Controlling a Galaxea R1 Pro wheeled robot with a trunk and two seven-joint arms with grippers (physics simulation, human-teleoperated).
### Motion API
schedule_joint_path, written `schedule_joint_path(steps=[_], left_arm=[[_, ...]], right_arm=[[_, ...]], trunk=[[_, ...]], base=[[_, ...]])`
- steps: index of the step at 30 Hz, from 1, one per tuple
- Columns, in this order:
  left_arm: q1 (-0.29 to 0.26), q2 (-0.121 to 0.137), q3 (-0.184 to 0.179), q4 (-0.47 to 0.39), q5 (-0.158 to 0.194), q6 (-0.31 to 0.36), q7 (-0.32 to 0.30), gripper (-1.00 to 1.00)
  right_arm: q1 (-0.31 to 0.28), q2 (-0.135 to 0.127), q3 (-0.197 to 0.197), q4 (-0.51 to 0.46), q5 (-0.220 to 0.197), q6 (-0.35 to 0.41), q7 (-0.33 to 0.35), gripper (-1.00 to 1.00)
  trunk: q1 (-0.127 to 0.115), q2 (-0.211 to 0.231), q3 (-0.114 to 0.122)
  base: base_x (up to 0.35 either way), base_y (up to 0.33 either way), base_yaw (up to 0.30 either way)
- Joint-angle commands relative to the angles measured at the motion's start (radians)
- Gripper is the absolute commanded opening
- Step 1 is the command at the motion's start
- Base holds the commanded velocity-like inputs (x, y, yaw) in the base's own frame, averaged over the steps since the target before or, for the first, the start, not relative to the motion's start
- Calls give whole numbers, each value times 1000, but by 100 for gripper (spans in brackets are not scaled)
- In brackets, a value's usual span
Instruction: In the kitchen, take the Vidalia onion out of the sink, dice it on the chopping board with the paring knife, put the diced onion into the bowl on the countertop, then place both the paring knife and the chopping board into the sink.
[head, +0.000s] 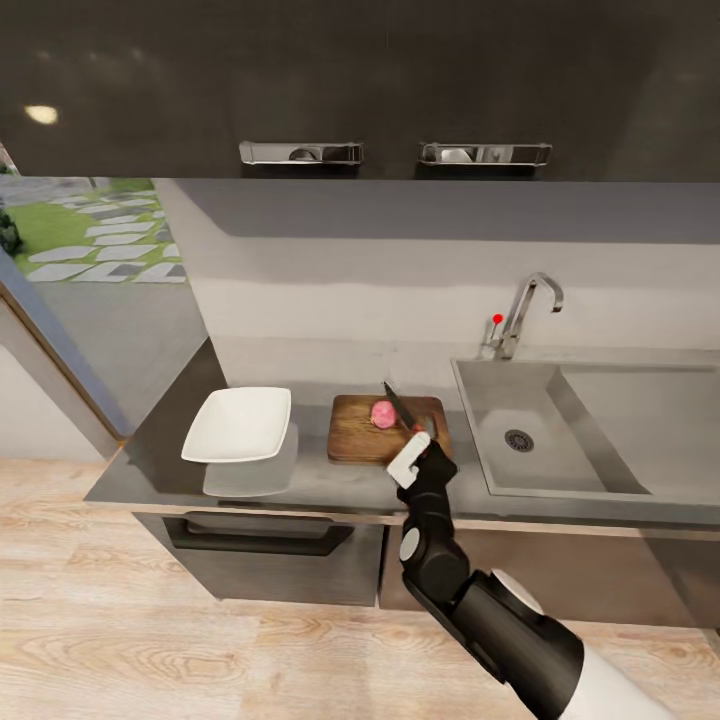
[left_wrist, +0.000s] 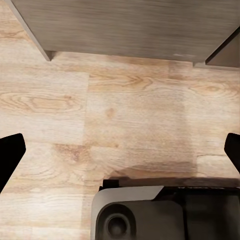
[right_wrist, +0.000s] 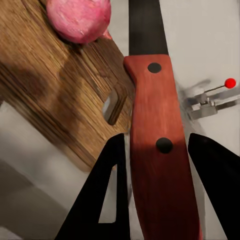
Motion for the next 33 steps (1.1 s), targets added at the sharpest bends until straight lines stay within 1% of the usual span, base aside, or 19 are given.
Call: schedule_joint_path(steps=[1,2,5,6,9,19,27,33], left_arm=[[0,0,2,-1,7,-1,-7,100],[0,0,2,-1,7,-1,-7,100],[0,0,2,-1,7,-1,-7,100],[0,0,2,-1,7,-1,-7,100],[1,0,2,-1,7,-1,-7,100],[0,0,2,-2,7,-1,-7,100],[0,0,2,-1,7,-1,-7,100],[0,0,2,-1,7,-1,-7,100]], right_arm=[[-2,5,3,5,17,5,16,-100],[-2,11,3,9,50,5,46,-100],[-1,15,3,12,109,5,90,-100],[-2,16,3,12,123,5,100,-100],[-1,19,2,12,145,4,114,-100],[-1,23,2,11,157,4,120,-100],[-1,24,5,11,157,4,119,-100],[-1,25,8,11,157,5,118,-100]], trunk=[[1,-2,-2],[1,-2,-2],[1,-2,-2],[1,-2,-2],[1,-2,-2],[1,-2,-2],[1,-2,-2],[1,-2,-2]], base=[[0,0,0],[0,0,0],[0,0,0],[0,0,0],[0,0,0],[10,0,0],[176,0,0],[41,0,0]])
